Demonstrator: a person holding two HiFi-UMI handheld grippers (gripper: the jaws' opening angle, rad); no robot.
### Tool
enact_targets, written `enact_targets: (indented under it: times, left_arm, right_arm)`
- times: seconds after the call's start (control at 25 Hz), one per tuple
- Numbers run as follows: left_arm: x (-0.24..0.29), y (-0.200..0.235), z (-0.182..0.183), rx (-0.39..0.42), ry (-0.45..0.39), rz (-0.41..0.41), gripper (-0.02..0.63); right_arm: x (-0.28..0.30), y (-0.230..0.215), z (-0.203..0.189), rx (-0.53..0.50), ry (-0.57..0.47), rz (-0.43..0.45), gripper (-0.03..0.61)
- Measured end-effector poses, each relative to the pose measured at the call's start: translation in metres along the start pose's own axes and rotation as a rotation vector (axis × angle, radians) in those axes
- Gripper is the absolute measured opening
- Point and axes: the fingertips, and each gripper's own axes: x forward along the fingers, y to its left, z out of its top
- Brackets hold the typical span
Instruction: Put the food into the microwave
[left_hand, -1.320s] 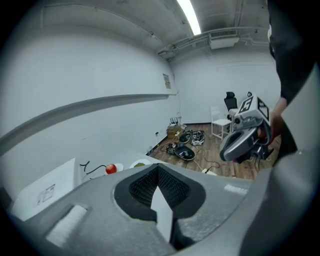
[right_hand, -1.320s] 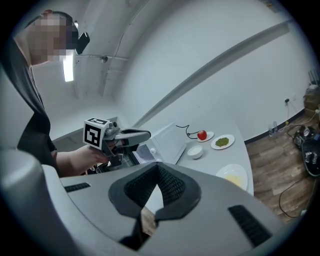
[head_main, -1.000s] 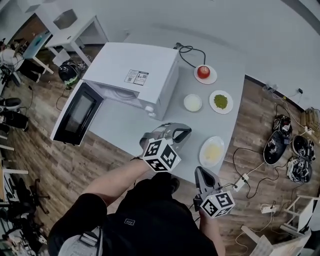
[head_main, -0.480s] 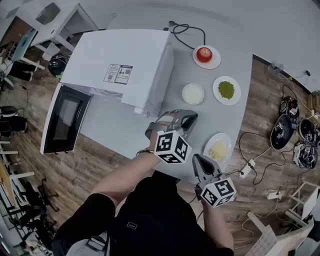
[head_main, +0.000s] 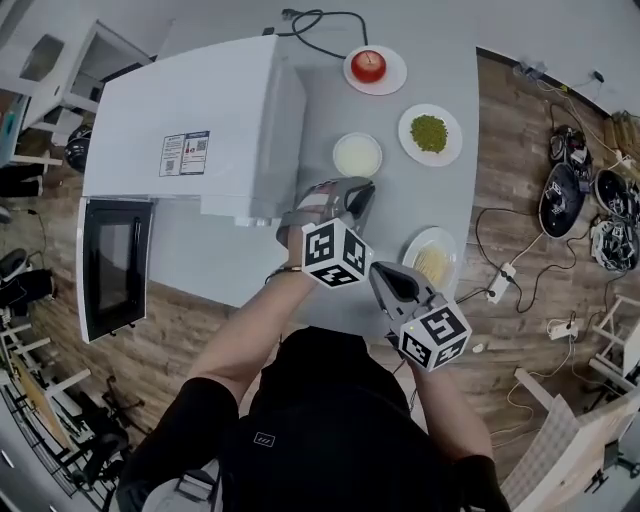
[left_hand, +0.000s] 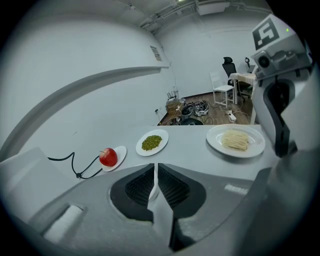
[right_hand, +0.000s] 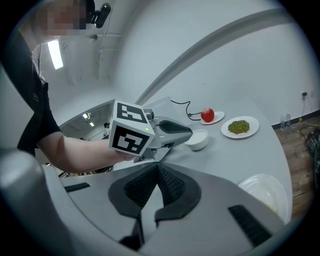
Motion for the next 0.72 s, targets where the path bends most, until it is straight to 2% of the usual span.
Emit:
enact_targets:
  times: [0.28,0.44,0.72]
  left_arm:
    - [0.028,-0.001,-0.013,0.095,0.058,0.0,0.009]
    - [0.041,-0.009,-0.025,0.117,0.117,-0.034,0.102]
    - [0.06,-0.013,-0.047,0.184,0.202,-0.043,0.132]
  right_arm:
    - [-0.003,-0.013,-0.001,0.034,0.007,-0.037,0.009]
    - [-0.008,-0.016,-0.003,0.041,0.005,-0.054,0.009]
    - [-0.016,-0.019,-0.016,0.068,0.013,-0.069,0.009]
